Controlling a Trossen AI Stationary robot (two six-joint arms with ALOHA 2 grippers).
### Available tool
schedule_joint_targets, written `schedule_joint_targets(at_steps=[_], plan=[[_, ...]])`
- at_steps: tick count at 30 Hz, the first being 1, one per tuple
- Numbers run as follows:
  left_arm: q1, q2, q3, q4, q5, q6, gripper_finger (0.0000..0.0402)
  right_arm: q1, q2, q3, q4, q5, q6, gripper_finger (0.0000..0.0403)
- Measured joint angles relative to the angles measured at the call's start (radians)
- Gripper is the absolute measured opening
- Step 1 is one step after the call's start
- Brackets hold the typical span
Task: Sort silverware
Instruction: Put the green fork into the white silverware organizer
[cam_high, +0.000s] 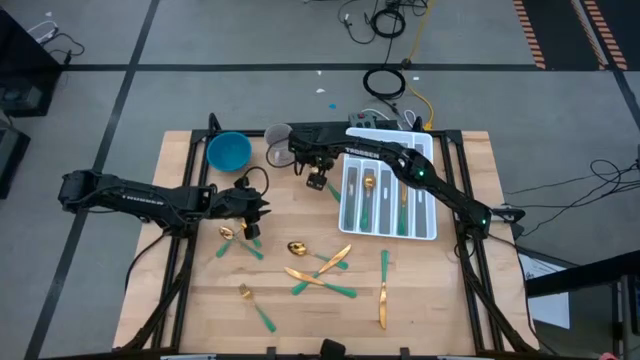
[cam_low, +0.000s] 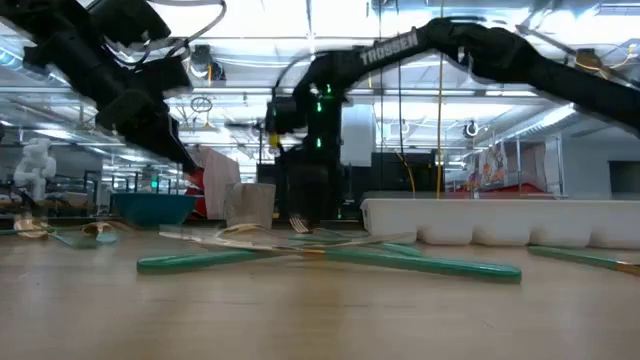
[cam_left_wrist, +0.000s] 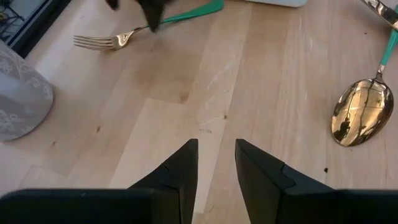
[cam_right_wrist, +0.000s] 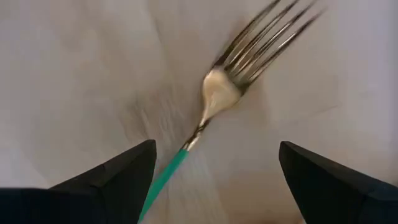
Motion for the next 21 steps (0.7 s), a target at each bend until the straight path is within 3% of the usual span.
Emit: schedule_joint_targets(at_steps=[3, 9, 12, 16, 21], plan=[[0.000, 0.000, 0.000, -0.001, 0.000, 0.001, 0.0115, 0.005, 0.005, 0.000, 0.001, 0.055, -0.011, 0.0333], [0.002, 0.000, 0.000, 0.000, 0.000, 0.020, 0.0115, -0.003, 0.008, -0.002, -0.012, 0.033, -0.001, 0.0329], [0.002, 0.000, 0.000, 0.000, 0.000, 0.020, 0.0115, -0.015, 0.007, -0.001, -0.013, 0.010, 0.023, 0.0306], [0.002, 0.000, 0.000, 0.000, 0.000, 0.020, 0.0115, -0.024, 0.004, -0.001, -0.015, 0.014, 0.024, 0.0239], [0.002, 0.000, 0.000, 0.001, 0.000, 0.020, 0.0115, -0.025, 0.002, -0.001, -0.011, 0.007, -0.003, 0.0106]])
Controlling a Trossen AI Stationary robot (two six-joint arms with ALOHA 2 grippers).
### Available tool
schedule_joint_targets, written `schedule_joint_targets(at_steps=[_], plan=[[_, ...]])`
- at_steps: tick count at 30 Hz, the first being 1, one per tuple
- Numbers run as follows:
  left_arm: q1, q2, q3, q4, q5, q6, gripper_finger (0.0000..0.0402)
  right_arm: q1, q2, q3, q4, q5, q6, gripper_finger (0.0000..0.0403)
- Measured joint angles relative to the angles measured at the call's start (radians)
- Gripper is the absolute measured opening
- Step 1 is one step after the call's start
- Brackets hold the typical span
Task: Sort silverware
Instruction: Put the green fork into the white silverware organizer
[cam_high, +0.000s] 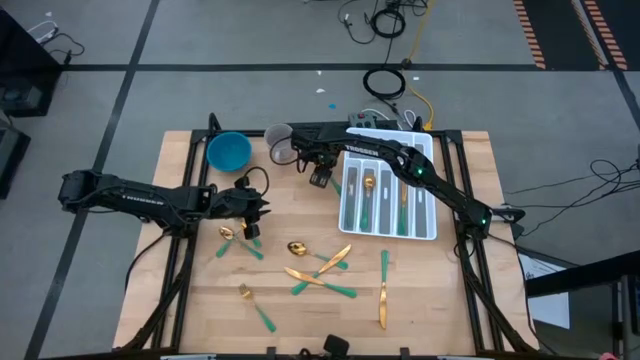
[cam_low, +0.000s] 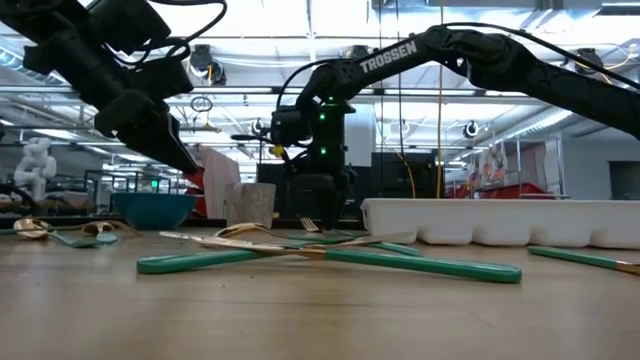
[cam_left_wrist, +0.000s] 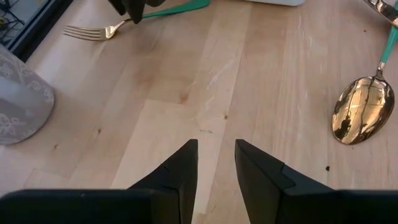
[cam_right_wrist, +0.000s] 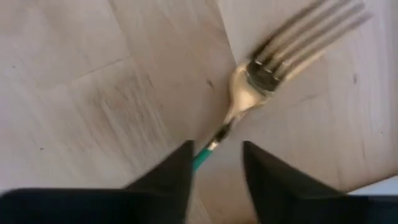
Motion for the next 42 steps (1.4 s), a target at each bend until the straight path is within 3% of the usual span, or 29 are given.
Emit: schedule_joint_targets(at_steps=[3, 10, 18, 23, 29, 34, 42], plan=[[0.000, 0.000, 0.000, 0.000, 0.000, 0.000, 0.0115, 0.000, -0.002, 0.000, 0.005, -0.005, -0.035, 0.0023], [0.000, 0.000, 0.000, 0.000, 0.000, -0.002, 0.0115, 0.021, -0.002, 0.000, 0.003, 0.027, -0.066, 0.0002], [0.000, 0.000, 0.000, -0.001, 0.000, -0.001, 0.0115, 0.015, -0.035, 0.001, 0.007, 0.048, -0.041, 0.0053], [0.000, 0.000, 0.000, -0.001, 0.000, -0.001, 0.0115, -0.019, -0.028, 0.002, 0.015, -0.092, 0.009, 0.0147], [0.000, 0.000, 0.000, -0.001, 0.000, 0.004, 0.0115, -0.050, -0.019, 0.002, 0.002, -0.105, 0.046, 0.0241], [0.000, 0.000, 0.000, -0.001, 0.000, 0.007, 0.0115, -0.065, -0.012, 0.002, -0.014, -0.155, 0.051, 0.0242], [0.000, 0.000, 0.000, -0.001, 0.000, 0.007, 0.0115, -0.083, 0.027, 0.002, -0.083, -0.159, 0.027, 0.0173]])
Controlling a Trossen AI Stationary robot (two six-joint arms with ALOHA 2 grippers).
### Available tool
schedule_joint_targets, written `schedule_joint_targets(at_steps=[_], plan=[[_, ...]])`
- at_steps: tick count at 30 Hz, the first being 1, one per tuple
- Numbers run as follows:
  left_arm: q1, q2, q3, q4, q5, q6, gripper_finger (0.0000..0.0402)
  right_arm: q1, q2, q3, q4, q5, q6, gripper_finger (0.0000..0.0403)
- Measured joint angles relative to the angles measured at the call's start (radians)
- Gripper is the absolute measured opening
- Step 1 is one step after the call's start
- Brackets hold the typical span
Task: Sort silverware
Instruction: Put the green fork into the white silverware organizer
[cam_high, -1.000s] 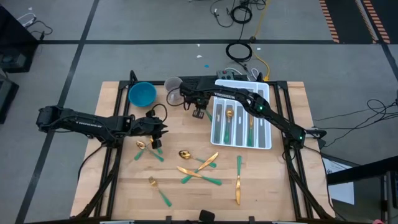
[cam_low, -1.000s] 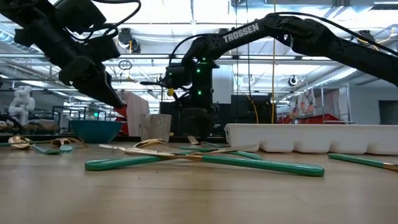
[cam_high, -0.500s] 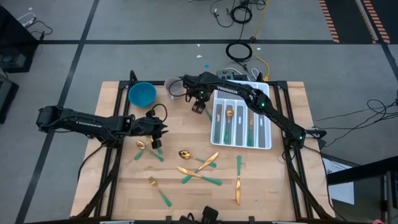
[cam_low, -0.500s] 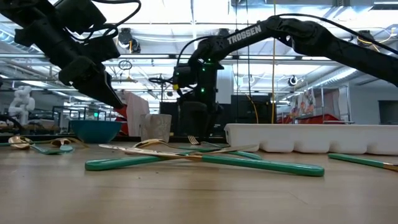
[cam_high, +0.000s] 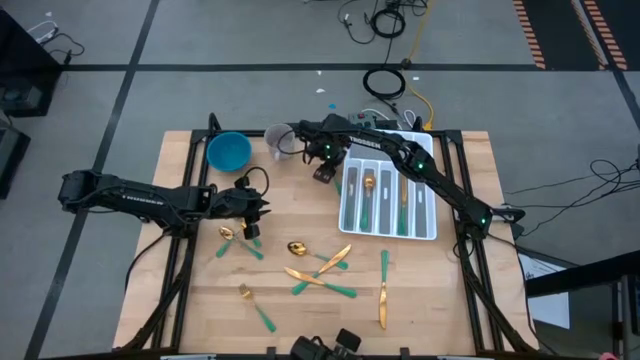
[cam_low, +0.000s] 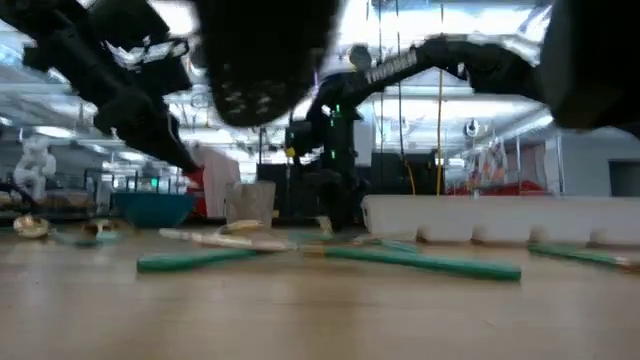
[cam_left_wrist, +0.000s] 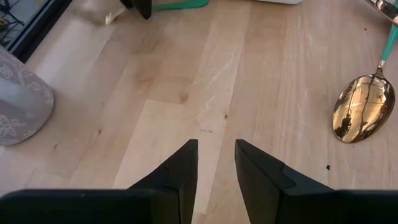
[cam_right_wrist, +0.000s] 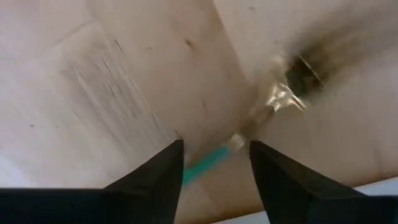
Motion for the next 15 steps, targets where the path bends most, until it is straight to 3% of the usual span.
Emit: schedule_joint_targets(at_steps=[3, 10, 15], plan=[[0.001, 0.000, 0.000, 0.000, -0.001, 0.000, 0.0115, 0.000, 0.000, 0.002, -0.007, 0.018, -0.031, 0.0141], [0.002, 0.000, 0.000, 0.000, -0.005, -0.002, 0.0115, 0.004, 0.001, 0.001, -0.068, 0.099, -0.126, 0.0023], [0.003, 0.000, 0.000, 0.000, -0.006, -0.006, 0.0115, 0.024, 0.000, 0.000, -0.085, 0.154, -0.139, 0.0006]])
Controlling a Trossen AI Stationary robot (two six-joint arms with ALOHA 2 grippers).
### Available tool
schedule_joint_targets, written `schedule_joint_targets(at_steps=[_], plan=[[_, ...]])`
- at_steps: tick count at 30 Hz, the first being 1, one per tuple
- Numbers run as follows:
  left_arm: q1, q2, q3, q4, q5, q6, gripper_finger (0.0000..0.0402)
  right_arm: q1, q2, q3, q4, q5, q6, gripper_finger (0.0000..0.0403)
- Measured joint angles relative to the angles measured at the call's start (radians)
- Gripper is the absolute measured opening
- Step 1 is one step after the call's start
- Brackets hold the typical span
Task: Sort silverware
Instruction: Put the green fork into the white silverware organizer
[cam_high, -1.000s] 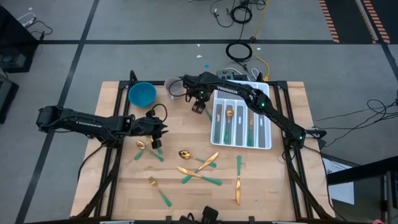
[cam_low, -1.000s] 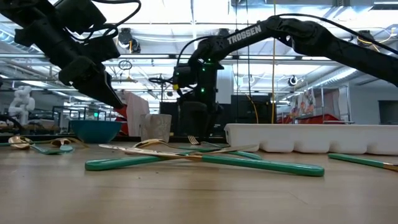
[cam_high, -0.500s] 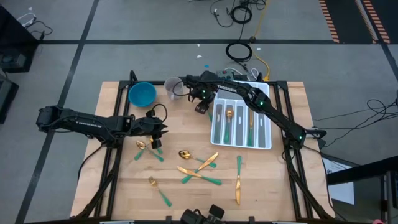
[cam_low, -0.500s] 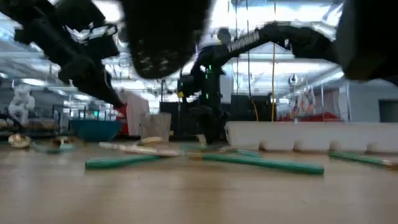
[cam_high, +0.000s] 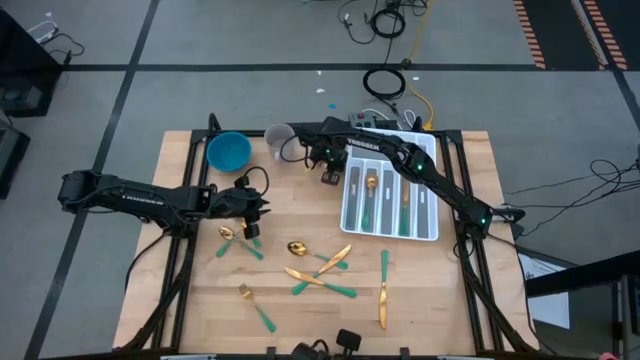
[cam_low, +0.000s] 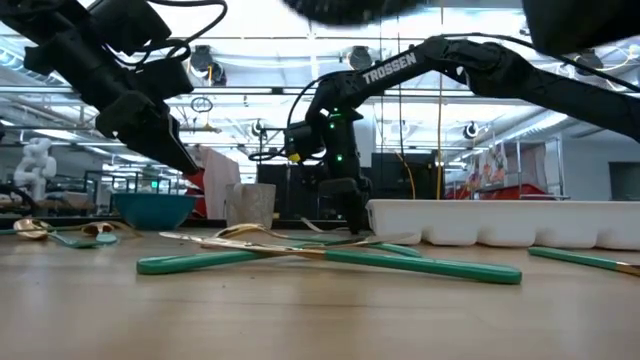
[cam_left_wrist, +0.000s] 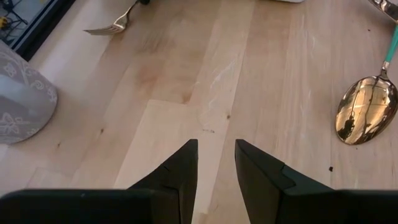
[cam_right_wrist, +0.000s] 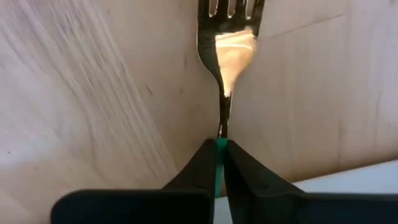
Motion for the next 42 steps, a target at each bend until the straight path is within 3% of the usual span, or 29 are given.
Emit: schedule_joint_targets(at_steps=[8, 15, 18, 25, 29, 32, 37, 42], plan=[[0.015, 0.000, 0.000, -0.024, -0.003, -0.002, 0.0115, 0.016, -0.032, -0.004, 0.037, 0.020, -0.045, 0.0001], [0.032, 0.000, 0.000, -0.046, -0.003, -0.004, 0.0115, 0.037, -0.086, -0.002, 0.271, -0.137, -0.089, 0.0001], [0.032, 0.000, 0.000, -0.047, -0.003, -0.004, 0.0115, 0.046, -0.099, -0.002, 0.299, -0.152, -0.088, 0.0001], [0.033, 0.000, 0.000, -0.052, -0.003, -0.023, 0.0115, 0.101, -0.224, -0.002, 0.286, -0.104, -0.122, 0.0000], [0.033, 0.000, 0.000, -0.053, -0.002, -0.041, 0.0115, 0.132, -0.357, -0.002, 0.246, -0.094, -0.106, 0.0000], [0.033, 0.000, 0.000, -0.052, -0.002, -0.081, 0.0115, 0.129, -0.471, 0.000, 0.169, -0.102, 0.059, 0.0000], [0.033, 0.000, 0.000, -0.043, 0.002, -0.107, 0.0115, 0.084, -0.604, 0.000, 0.069, -0.061, 0.579, 0.0000], [0.033, 0.000, 0.000, -0.013, 0.006, -0.109, 0.0115, 0.099, -0.644, 0.000, 0.063, -0.073, 0.743, 0.0000]])
